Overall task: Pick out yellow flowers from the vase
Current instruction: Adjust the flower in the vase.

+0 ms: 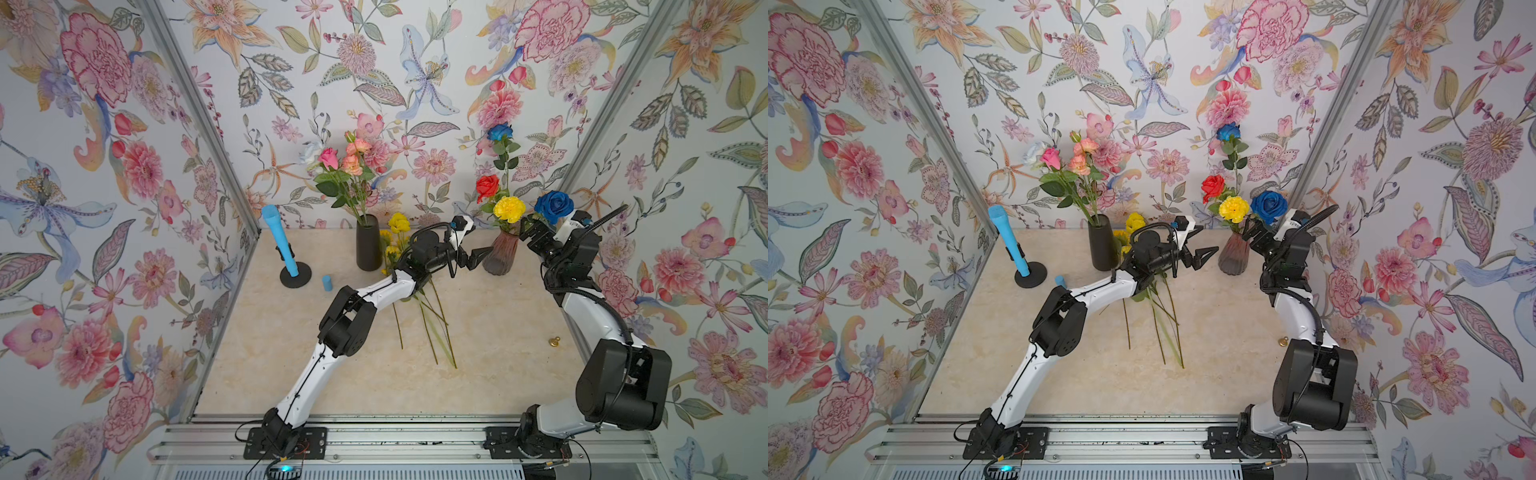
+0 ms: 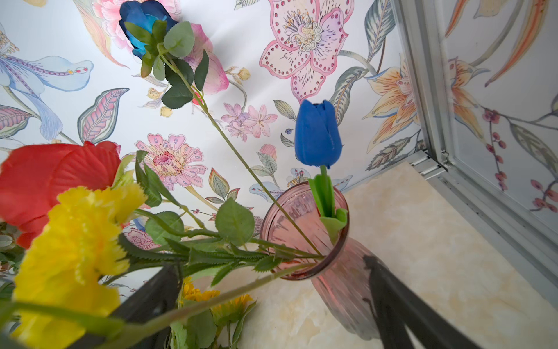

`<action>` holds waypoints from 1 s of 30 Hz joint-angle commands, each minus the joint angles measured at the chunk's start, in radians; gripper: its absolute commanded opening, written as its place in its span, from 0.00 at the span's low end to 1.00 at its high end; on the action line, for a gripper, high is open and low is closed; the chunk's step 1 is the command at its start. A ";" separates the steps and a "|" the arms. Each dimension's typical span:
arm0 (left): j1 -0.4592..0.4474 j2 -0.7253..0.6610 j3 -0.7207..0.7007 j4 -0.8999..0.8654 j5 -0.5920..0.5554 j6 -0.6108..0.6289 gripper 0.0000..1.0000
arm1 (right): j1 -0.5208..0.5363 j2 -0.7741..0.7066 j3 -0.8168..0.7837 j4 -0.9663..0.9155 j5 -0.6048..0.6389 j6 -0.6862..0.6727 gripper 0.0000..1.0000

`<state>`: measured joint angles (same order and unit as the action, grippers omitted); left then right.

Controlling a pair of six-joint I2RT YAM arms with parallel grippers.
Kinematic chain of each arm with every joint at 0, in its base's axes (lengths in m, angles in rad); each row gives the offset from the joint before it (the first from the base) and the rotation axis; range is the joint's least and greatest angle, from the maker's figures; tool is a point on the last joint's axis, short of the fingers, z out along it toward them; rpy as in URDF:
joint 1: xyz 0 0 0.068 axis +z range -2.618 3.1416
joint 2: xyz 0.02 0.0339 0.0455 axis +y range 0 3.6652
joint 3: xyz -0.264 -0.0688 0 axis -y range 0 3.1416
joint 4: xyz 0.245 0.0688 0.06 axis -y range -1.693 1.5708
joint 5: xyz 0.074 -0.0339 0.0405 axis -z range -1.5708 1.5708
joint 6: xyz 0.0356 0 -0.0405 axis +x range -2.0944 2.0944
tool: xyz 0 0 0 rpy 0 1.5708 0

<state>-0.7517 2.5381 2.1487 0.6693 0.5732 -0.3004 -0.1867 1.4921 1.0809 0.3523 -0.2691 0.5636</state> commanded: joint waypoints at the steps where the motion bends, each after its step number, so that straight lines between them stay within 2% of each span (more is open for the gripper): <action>1: -0.015 0.073 0.146 -0.032 0.022 0.078 0.93 | -0.010 -0.022 -0.009 0.009 -0.002 -0.006 1.00; 7: -0.017 0.217 0.400 -0.065 -0.014 0.086 0.87 | -0.017 -0.029 -0.020 0.015 -0.012 -0.003 1.00; 9: -0.018 0.237 0.427 -0.043 -0.027 0.081 0.84 | -0.019 -0.032 -0.025 0.015 -0.013 -0.002 1.00; 15: -0.023 0.262 0.432 0.054 -0.035 0.047 0.74 | -0.021 -0.037 -0.044 0.034 -0.029 0.015 0.99; 20: -0.037 0.293 0.472 0.078 -0.055 0.061 0.73 | -0.013 -0.041 -0.056 0.040 -0.052 0.014 1.00; 23: -0.049 0.294 0.476 0.091 -0.058 0.066 0.71 | -0.008 -0.059 -0.071 0.039 -0.049 -0.007 0.96; 30: -0.054 0.250 0.413 0.095 -0.062 0.081 0.71 | 0.007 -0.155 -0.115 -0.014 -0.015 -0.019 0.95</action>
<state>-0.8024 2.8151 2.5786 0.7288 0.5167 -0.2420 -0.1890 1.3975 0.9794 0.3477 -0.3000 0.5636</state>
